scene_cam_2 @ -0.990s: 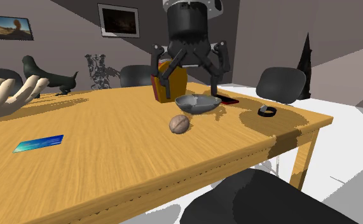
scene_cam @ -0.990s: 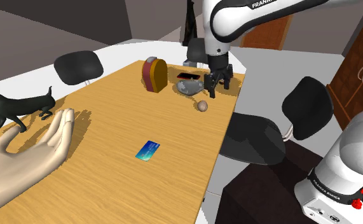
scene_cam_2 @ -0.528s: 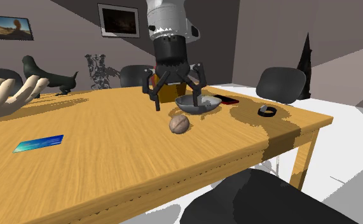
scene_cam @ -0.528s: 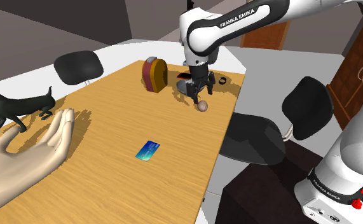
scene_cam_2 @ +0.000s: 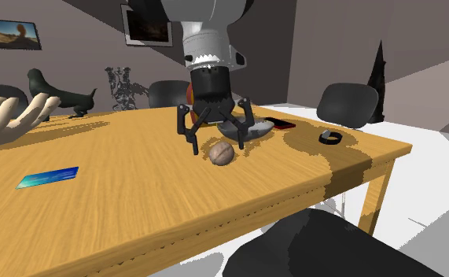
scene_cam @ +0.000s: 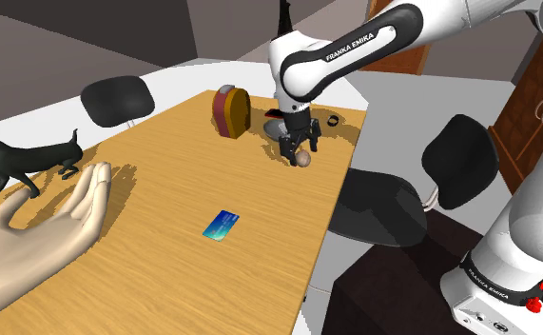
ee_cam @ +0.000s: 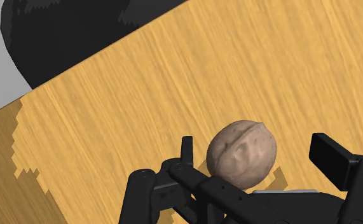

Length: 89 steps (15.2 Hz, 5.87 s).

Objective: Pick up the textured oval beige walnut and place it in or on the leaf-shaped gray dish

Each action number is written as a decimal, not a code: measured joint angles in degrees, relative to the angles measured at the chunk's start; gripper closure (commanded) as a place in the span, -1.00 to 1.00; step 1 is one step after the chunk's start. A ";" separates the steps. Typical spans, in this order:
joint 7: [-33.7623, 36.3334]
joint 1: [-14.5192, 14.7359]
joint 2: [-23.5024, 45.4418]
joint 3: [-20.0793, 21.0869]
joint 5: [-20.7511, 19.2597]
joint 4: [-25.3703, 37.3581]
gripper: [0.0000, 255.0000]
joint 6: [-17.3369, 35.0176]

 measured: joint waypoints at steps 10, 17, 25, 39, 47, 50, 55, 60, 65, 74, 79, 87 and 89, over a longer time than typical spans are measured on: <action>0.04 0.01 0.15 0.00 -0.05 -0.09 1.00 0.26; 0.00 0.01 -0.01 0.01 0.01 0.11 1.00 -0.10; -0.70 -0.09 -1.85 0.00 0.55 3.80 1.00 -5.51; -1.45 -0.09 -3.43 0.03 1.04 12.71 1.00 -15.90; -5.37 -1.59 10.90 -2.00 -2.57 32.52 1.00 -21.47; -7.32 -1.82 18.00 -2.84 -3.96 43.48 1.00 -25.29; -10.03 -1.14 30.88 -4.10 -5.94 63.14 1.00 -31.92; -9.64 -1.81 29.52 -4.00 -5.73 57.15 1.00 -27.33; -9.29 -2.49 28.19 -3.95 -5.56 51.02 1.00 -22.57; -8.87 -2.67 27.94 -3.91 -5.54 47.64 1.00 -19.45; -8.87 -2.67 27.94 -3.91 -5.54 47.64 -1.00 -19.43; -9.33 -0.90 32.30 -4.05 -6.03 61.28 -1.00 -28.56; -9.50 -0.86 32.67 -4.12 -6.07 62.48 -1.00 -29.43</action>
